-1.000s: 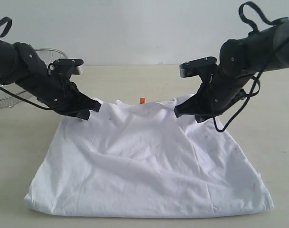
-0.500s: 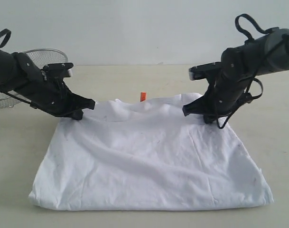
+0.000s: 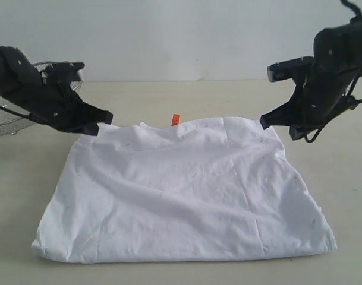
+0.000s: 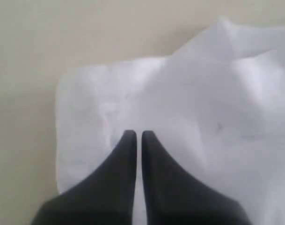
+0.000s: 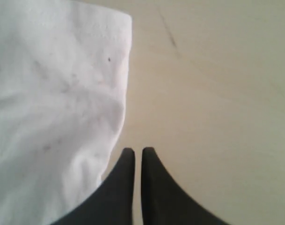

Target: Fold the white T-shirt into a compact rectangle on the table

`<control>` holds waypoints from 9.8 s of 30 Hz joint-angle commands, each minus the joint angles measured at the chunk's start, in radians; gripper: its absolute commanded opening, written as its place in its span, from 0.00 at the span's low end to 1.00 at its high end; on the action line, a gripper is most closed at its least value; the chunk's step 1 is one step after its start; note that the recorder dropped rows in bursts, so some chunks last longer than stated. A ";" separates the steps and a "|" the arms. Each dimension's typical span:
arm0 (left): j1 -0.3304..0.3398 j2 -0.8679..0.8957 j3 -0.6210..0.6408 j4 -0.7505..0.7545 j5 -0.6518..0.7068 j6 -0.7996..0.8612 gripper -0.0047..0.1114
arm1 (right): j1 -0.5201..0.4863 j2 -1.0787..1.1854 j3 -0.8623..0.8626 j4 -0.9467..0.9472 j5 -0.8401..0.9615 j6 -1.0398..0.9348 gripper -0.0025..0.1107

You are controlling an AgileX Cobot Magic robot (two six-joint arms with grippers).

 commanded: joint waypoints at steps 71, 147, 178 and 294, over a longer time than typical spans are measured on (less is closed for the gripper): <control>-0.264 -0.121 0.478 -0.467 -0.033 0.277 0.08 | -0.304 -0.093 0.216 0.896 0.352 -0.799 0.02; -0.260 -1.008 0.484 0.468 0.292 -0.610 0.08 | 0.554 -0.070 0.002 1.013 0.057 -0.549 0.63; -0.257 -0.111 0.328 -0.481 -0.013 0.396 0.08 | 0.359 -0.175 0.212 0.349 0.219 -0.186 0.02; -0.291 -0.719 0.649 -0.242 0.088 0.104 0.08 | 0.066 0.337 -0.312 0.284 -0.068 -0.251 0.02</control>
